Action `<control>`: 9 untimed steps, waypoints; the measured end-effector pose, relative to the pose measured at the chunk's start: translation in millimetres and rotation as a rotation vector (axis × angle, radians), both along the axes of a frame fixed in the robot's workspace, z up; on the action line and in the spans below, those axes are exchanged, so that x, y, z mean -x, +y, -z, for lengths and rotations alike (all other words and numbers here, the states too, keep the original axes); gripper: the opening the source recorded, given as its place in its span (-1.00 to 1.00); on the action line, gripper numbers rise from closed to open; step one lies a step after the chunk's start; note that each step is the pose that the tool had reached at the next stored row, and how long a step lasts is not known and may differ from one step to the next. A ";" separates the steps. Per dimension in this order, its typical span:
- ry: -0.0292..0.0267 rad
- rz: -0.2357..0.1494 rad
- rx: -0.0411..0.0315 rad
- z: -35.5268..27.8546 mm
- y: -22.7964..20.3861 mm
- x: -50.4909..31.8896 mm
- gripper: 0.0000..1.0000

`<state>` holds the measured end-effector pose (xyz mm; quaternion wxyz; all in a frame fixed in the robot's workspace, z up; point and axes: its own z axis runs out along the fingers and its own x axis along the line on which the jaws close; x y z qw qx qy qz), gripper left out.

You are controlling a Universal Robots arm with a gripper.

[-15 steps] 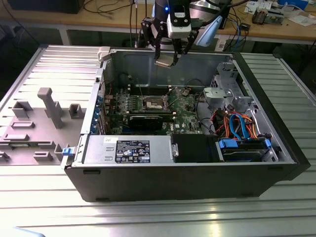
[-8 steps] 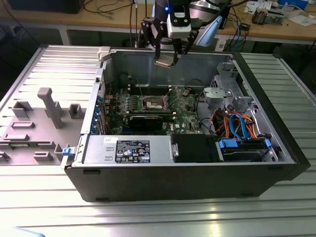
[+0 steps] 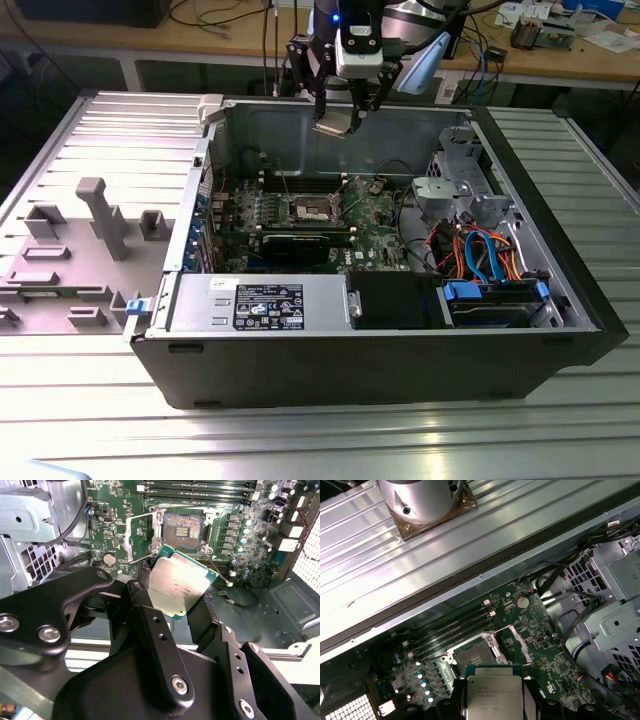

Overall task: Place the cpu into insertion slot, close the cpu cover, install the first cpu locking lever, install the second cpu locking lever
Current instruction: 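Place the cpu into insertion slot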

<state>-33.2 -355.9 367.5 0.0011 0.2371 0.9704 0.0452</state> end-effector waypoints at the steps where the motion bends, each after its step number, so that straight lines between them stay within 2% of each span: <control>1: 0.0000 0.007 0.0000 0.0 0.0 0.0 0.09; 6: 0.0001 0.043 0.0000 0.3 0.0 0.1 0.09; 9: 0.0000 0.044 0.0000 0.3 0.0 0.1 0.09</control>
